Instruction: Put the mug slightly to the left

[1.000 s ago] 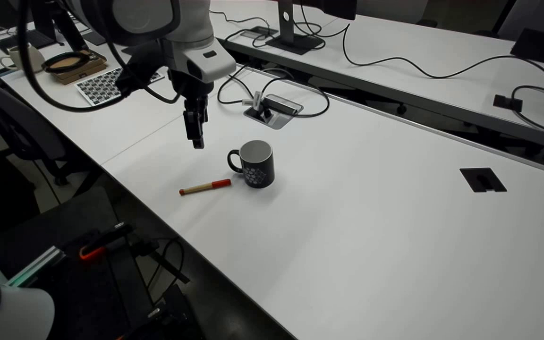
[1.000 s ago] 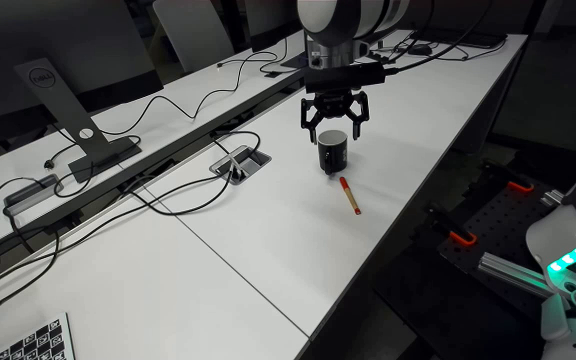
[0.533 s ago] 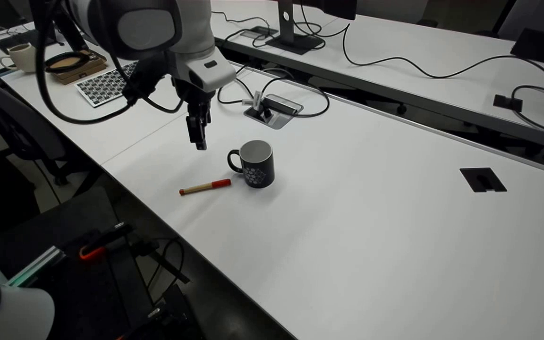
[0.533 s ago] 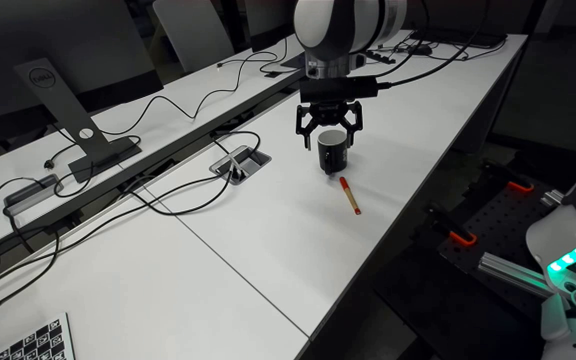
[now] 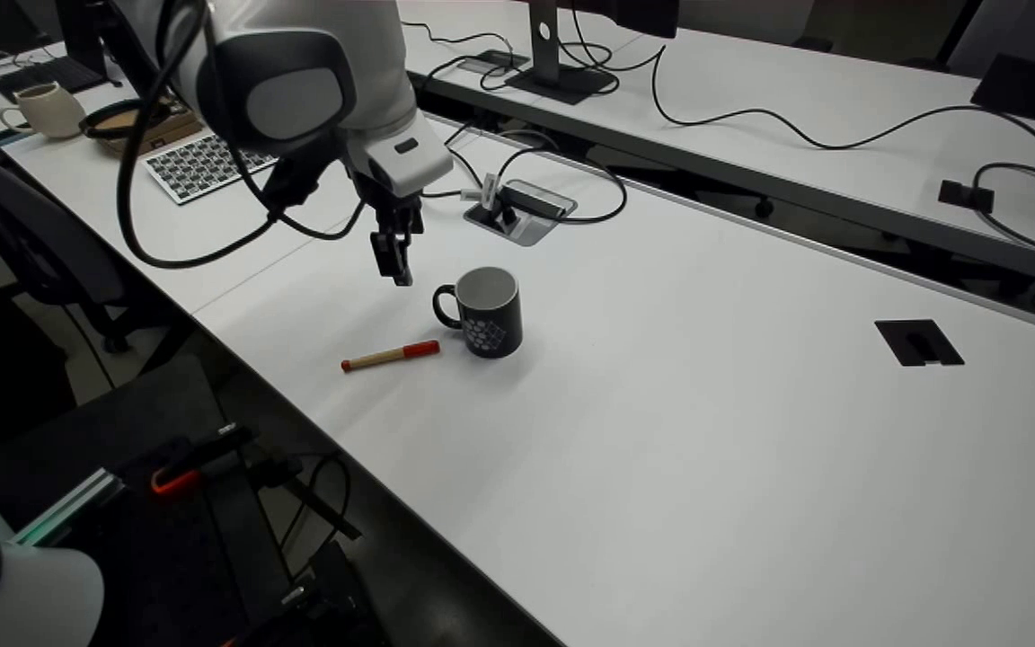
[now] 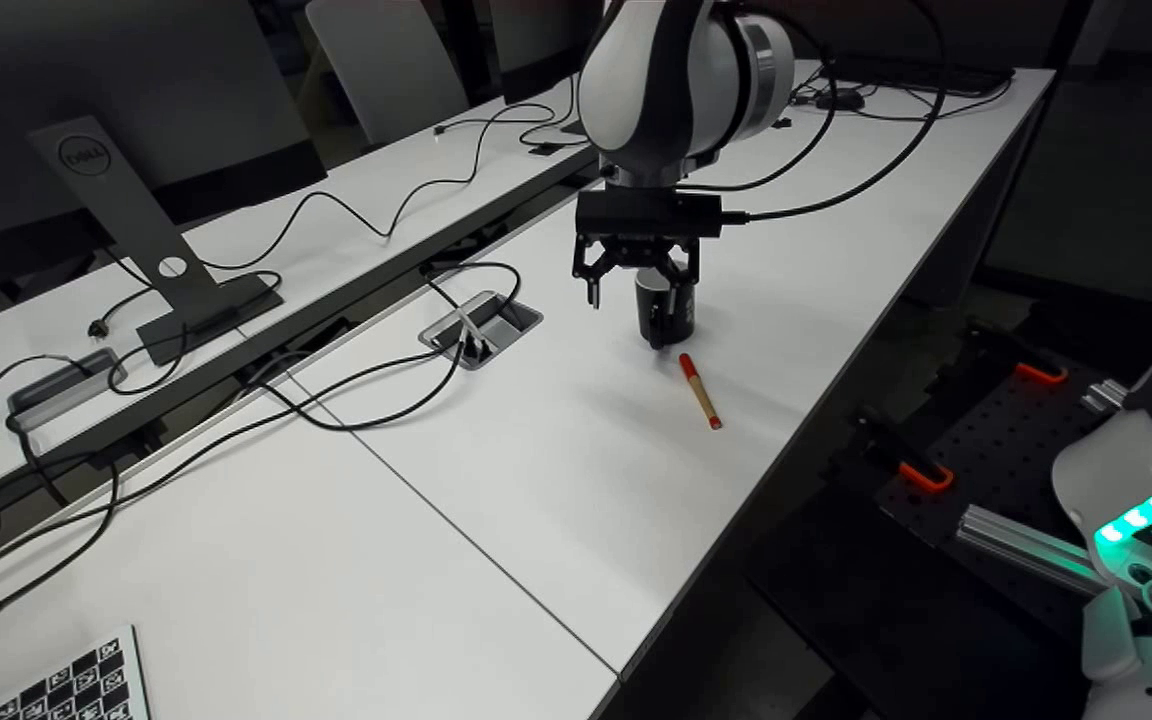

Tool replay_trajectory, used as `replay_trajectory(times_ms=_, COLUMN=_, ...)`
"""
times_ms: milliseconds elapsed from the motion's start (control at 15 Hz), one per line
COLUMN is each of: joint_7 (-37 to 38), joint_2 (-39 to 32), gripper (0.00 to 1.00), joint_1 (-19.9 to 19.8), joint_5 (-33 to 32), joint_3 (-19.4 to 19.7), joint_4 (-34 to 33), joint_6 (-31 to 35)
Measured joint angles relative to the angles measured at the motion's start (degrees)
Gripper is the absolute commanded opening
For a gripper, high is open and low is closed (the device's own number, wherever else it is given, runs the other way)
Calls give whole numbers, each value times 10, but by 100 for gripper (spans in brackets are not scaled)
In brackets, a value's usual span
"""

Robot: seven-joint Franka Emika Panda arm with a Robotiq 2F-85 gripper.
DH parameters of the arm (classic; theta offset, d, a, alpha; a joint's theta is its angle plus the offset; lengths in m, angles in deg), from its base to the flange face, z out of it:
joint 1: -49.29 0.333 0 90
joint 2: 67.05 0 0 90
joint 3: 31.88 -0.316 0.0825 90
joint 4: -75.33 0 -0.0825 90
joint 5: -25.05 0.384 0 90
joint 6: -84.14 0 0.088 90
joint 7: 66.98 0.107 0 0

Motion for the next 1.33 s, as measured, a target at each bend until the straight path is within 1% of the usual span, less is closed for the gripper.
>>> replay_trajectory(times_ms=267, joint_7=21, joint_2=-21, gripper=100, joint_1=1, joint_5=36, joint_3=1, joint_4=-6, joint_6=32)
replay_trajectory(times_ms=400, joint_7=29, joint_2=-29, gripper=100, joint_1=1, joint_5=41, joint_3=3, joint_4=-10, joint_6=44)
replay_trajectory(times_ms=533, joint_7=37, joint_2=-37, gripper=100, joint_1=8, joint_5=40, joint_3=13, joint_4=-12, joint_6=54)
replay_trajectory(times_ms=733, joint_7=52, joint_2=-45, gripper=100, joint_1=35, joint_5=21, joint_3=51, joint_4=-13, joint_6=62)
replay_trajectory(times_ms=933, joint_7=83, joint_2=-48, gripper=100, joint_1=73, joint_5=-24, joint_3=103, joint_4=-14, joint_6=64)
replay_trajectory(times_ms=1067, joint_7=103, joint_2=-49, gripper=100, joint_1=96, joint_5=-54, joint_3=131, joint_4=-15, joint_6=64)
replay_trajectory(times_ms=1200, joint_7=120, joint_2=-51, gripper=100, joint_1=112, joint_5=-76, joint_3=147, joint_4=-17, joint_6=63)
replay_trajectory(times_ms=1333, joint_7=131, joint_2=-55, gripper=100, joint_1=122, joint_5=-89, joint_3=155, joint_4=-21, joint_6=62)
